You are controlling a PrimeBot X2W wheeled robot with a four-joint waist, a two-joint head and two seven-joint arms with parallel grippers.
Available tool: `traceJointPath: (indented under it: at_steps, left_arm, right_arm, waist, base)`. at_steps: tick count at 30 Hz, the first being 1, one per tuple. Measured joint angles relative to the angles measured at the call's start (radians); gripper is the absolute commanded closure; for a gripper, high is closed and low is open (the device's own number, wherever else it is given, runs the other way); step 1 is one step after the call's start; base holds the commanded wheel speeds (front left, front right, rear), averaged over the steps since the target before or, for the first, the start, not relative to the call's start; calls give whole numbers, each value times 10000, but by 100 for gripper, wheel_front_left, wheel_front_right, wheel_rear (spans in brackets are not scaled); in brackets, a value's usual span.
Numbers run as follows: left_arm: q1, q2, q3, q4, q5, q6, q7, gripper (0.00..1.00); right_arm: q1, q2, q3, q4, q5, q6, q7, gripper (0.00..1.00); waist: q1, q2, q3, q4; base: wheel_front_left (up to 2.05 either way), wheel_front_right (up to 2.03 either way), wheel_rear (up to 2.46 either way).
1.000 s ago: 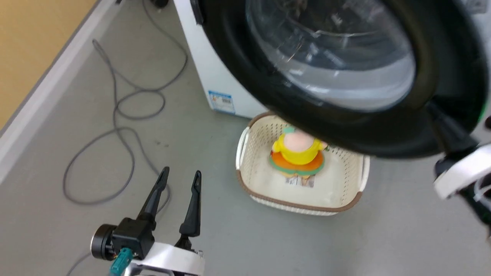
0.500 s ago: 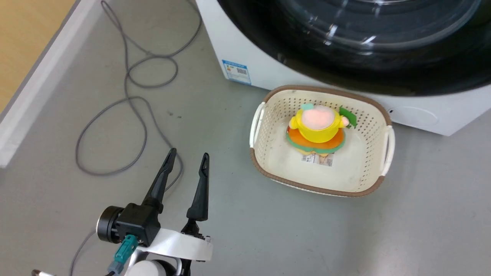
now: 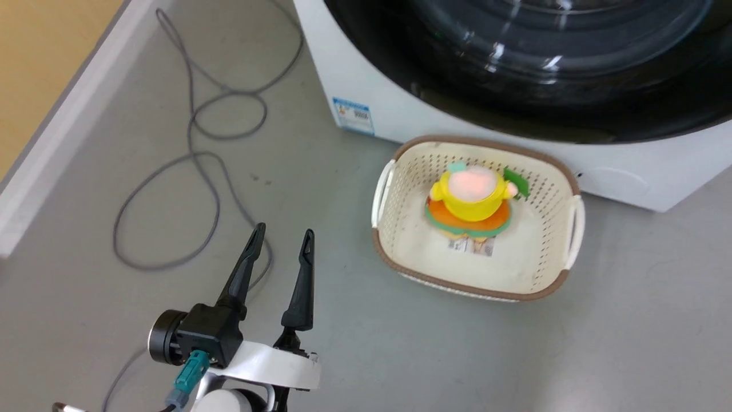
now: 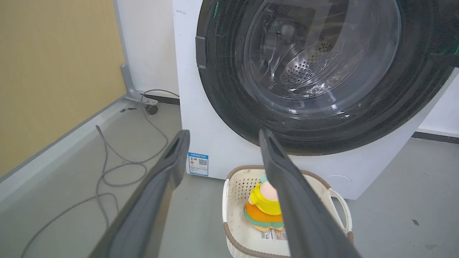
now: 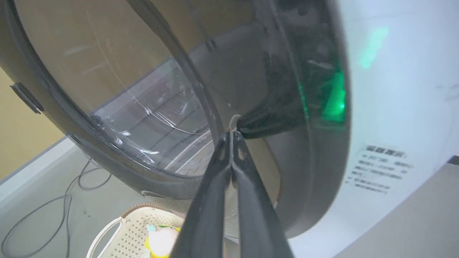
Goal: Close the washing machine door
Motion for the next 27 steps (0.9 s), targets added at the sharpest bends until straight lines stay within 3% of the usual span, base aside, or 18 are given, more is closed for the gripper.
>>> traceJointPath:
  at_steps: [5,13,21,27]
  left_arm:
    - [6,-4,58,115,2,-6,0,0]
    - [404,-12,568,568,15,-42,0,0]
    - [854,-15,970,874,15,-58,0,0]
    - [1049,-17,1081,941,19,-136,0,0]
  right_arm:
    - [590,8,508,-405,274,-67,-556,100]
    - [3158,102,1137,-2188,504,-69,-1586,100]
    - [5687,788,-355,-4213,-401,-69,-1776,100]
    - [7790,2151,-2042,-5902,-1561,-69,-1818,100]
  waist:
    - [0,0,-412,-195]
    - [-1,0,-1568,-950]
    - [-1,0,-2482,-1758]
    - [-2,0,-2929,-2131]
  base:
    - [0,0,0]
    - [0,0,0]
    - [0,0,0]
    - [0,0,0]
